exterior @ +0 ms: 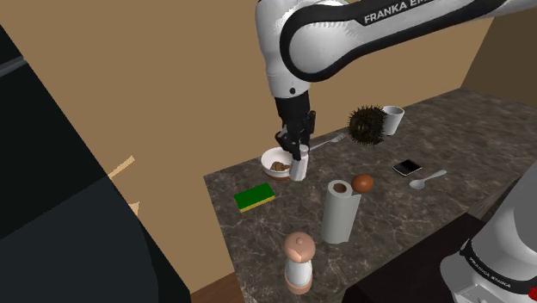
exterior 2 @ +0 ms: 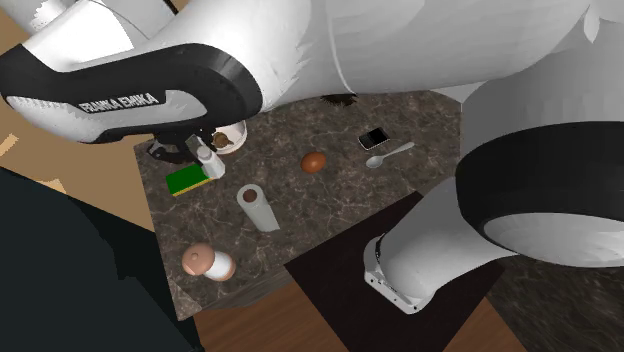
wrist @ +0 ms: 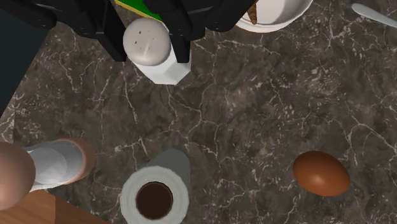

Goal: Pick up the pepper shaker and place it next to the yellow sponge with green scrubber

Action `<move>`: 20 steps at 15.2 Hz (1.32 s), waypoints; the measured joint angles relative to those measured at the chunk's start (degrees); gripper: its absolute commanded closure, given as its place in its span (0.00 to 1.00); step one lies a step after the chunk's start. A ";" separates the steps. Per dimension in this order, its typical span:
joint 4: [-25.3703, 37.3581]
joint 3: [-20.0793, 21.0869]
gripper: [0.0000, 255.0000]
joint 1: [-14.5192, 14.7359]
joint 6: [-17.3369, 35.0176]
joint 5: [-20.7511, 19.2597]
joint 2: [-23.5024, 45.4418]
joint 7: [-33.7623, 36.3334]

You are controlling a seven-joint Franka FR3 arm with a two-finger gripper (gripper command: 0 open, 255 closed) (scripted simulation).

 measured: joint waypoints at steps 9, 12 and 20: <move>-3.84 0.60 1.00 0.38 6.64 -1.06 3.10 1.57; -5.34 0.68 1.00 0.45 8.86 -1.40 3.90 1.93; -8.63 0.82 1.00 0.64 14.73 -2.75 6.80 3.09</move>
